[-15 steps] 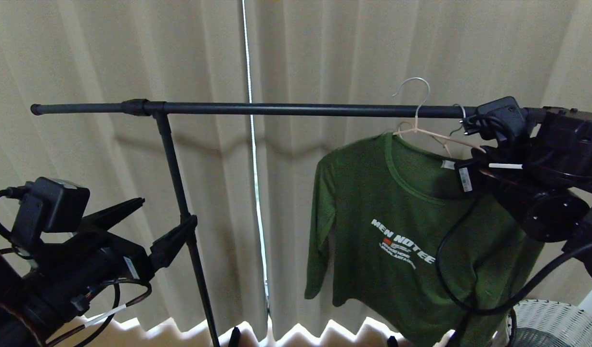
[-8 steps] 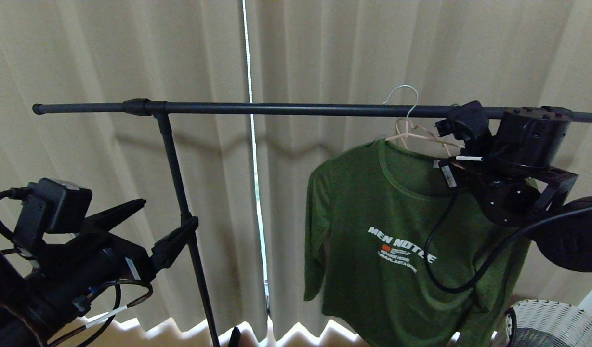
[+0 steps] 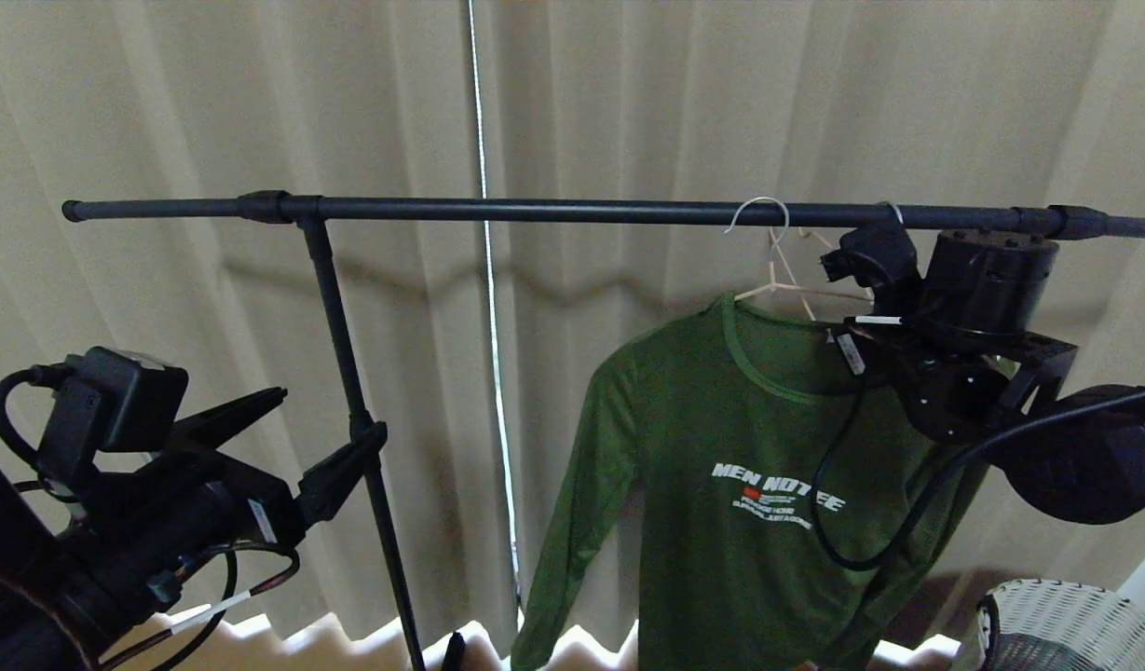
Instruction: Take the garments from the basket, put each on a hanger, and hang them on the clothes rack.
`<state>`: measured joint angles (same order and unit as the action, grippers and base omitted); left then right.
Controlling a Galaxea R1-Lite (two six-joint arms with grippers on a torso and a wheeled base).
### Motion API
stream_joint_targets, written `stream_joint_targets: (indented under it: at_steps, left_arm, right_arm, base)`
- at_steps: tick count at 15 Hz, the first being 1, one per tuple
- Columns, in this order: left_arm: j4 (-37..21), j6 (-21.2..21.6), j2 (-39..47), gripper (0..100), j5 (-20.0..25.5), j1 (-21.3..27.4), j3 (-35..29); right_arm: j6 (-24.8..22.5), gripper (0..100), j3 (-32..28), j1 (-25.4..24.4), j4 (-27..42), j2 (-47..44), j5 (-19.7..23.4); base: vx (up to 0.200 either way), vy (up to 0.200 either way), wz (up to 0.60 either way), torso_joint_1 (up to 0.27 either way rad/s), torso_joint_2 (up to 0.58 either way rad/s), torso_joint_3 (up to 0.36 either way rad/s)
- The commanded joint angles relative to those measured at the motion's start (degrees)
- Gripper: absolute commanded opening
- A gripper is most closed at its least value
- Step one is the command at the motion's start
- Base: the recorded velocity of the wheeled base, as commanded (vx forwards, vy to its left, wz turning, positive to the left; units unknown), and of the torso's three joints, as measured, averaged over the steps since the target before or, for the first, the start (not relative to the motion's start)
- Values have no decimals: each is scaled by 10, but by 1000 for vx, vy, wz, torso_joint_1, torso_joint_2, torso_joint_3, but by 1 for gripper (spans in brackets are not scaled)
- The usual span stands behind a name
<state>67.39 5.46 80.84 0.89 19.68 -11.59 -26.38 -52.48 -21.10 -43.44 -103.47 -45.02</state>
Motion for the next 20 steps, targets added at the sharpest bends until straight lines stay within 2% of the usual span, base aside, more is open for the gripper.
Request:
stream_joint_targets:
  at_steps: [1, 2, 5, 7, 9, 16, 18, 20]
  left_arm:
    - [0, 0, 5, 100, 0, 2, -1]
    - [0, -1, 6, 100, 1, 9, -3]
    - [-2, 0, 27, 100, 0, 89, -22]
    - [-6, 32, 63, 100, -5, 122, -67]
    - [-5, 61, 104, 100, -14, 124, -105]
    - [-5, 60, 193, 100, -22, 146, -186]
    - [-5, 59, 229, 100, -57, 145, -220]
    - [-4, 56, 256, 100, -115, 143, -249]
  right_arm:
    - [0, 0, 0, -1, -3, 2, 0]
    - [1, 0, 5, -2, -6, 10, 0]
    - [1, 0, 21, -15, -3, 58, 2]
    - [2, 0, 37, -33, -2, 86, 5]
    - [5, 0, 63, -55, -6, 111, 6]
    - [11, 0, 82, -136, -5, 142, 8]
    - [12, 0, 81, -155, -5, 148, 8]
    - [17, 0, 82, -170, -5, 149, 16]
  base:
    - [0, 0, 0, 0, 0, 0]
    - [0, 0, 0, 0, 0, 0]
    - [0, 0, 0, 0, 0, 0]
    - [0, 0, 0, 0, 0, 0]
    - [0, 0, 0, 0, 0, 0]
    - [0, 0, 0, 0, 0, 0]
    - [0, 0, 0, 0, 0, 0]
    - [0, 0, 0, 0, 0, 0]
